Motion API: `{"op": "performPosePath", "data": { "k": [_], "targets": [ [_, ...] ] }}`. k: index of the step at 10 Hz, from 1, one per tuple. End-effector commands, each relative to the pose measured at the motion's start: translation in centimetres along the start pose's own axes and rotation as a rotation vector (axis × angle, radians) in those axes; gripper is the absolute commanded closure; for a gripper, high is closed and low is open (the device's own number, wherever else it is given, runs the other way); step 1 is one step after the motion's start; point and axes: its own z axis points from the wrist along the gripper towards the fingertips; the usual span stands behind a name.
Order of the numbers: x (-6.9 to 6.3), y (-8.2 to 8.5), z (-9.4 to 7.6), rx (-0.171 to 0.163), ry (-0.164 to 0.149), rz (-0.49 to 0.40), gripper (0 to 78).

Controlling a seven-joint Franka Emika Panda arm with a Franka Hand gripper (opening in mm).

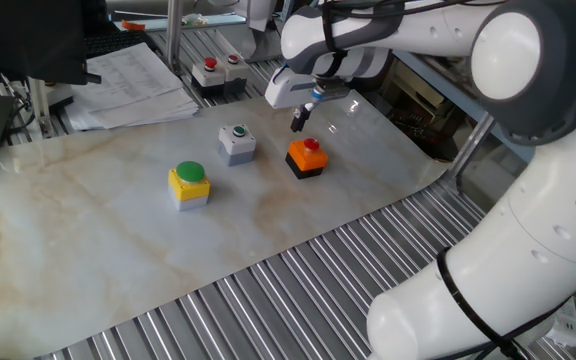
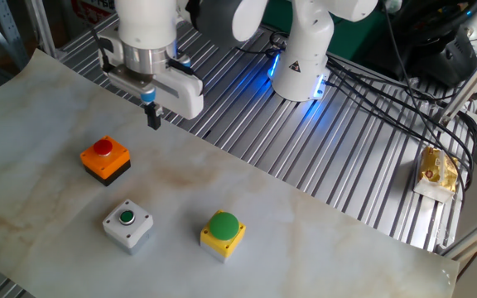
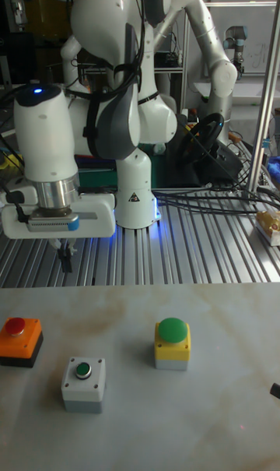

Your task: Press three buttons from left to right in sequence

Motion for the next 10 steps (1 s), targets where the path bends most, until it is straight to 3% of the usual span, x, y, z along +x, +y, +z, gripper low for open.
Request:
{"op": "performPosePath", "data": {
  "k": [1,5,10],
  "targets": [
    [-1.1,-1.5,-0.2,0.001,-0.003,-0.022,77.6],
    [-2.2,-2.7,-0.4,0.003,0.000,-0.040,77.6],
    [-2.4,-3.0,0.3,0.009,-0.016,-0.027,77.6]
  ]
}}
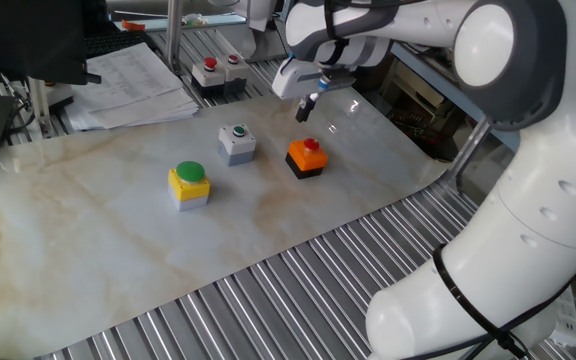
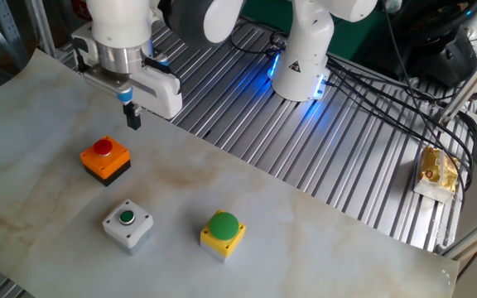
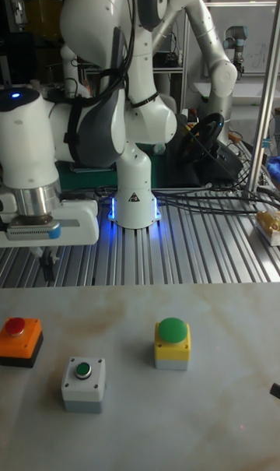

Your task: Press three buttons from left to right in sequence

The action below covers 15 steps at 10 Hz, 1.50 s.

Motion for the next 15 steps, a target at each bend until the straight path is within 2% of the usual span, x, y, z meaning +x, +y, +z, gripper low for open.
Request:
{"op": "performPosePath", "data": {
  "k": [1,12,15],
  "targets": [
    [-0.14,-0.14,0.29,0.002,-0.009,0.009,77.6],
    [-0.62,-0.84,0.68,-0.002,-0.009,0.019,77.6],
    [-0.61,-0.84,0.77,0.010,-0.018,0.038,77.6]
  ]
}}
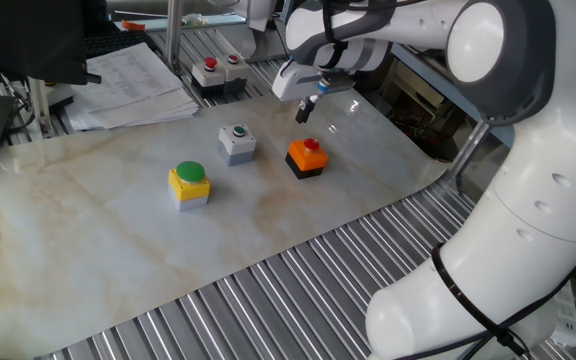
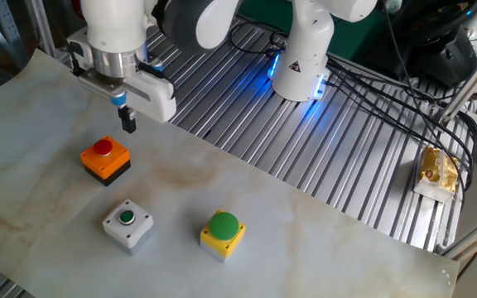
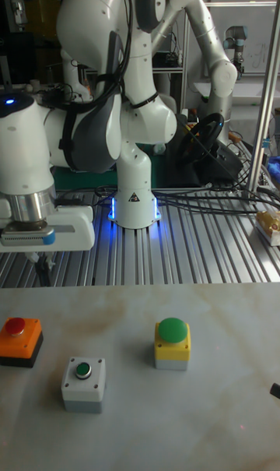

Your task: Press three buttons from left to right in sequence

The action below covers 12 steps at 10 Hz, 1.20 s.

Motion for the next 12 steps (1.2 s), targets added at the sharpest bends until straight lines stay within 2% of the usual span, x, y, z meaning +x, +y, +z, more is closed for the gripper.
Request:
{"op": "performPosePath", "data": {
  "k": [1,5,8,12],
  "targets": [
    [-0.05,-0.03,-0.02,0.017,-0.006,0.021,77.6],
    [0.08,0.04,0.83,0.020,-0.008,0.042,77.6],
    [0.09,0.04,0.87,0.018,-0.002,0.031,77.6],
    [0.09,0.04,0.87,0.009,-0.008,0.018,77.6]
  ]
}}
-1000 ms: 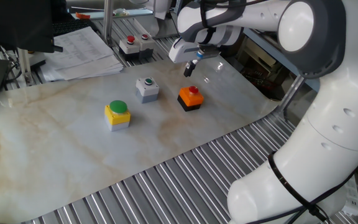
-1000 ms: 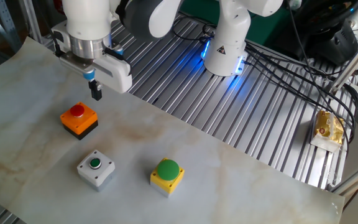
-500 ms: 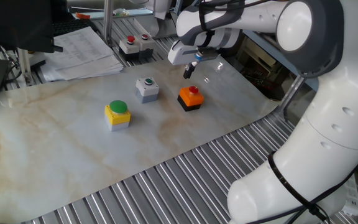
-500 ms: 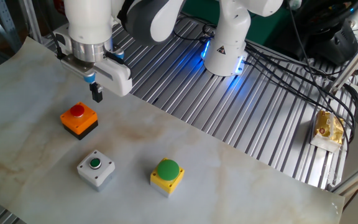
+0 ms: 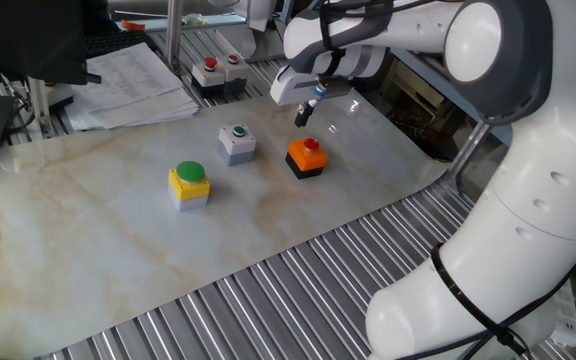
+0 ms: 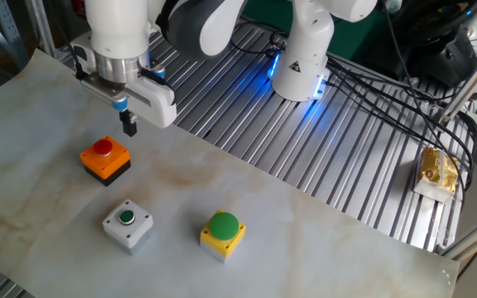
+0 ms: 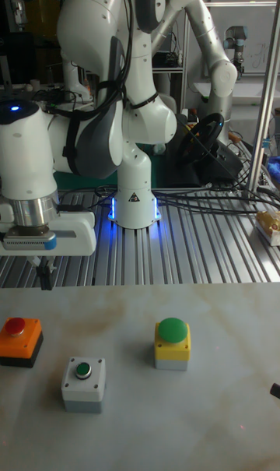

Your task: Press three buttons from left to right in sequence

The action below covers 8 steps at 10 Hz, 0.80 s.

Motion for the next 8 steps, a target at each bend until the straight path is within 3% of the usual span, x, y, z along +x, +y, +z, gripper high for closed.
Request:
{"op": "performPosePath", "data": {
  "k": [1,3,5,8],
  "targets": [
    [-0.08,-0.04,-0.14,-0.004,-0.007,0.001,77.6],
    [-0.08,-0.04,-0.14,0.004,-0.016,0.036,77.6],
    [-0.08,-0.04,-0.14,0.005,-0.003,0.071,77.6],
    [-0.08,-0.04,-0.14,0.000,0.021,0.043,77.6]
  ]
}}
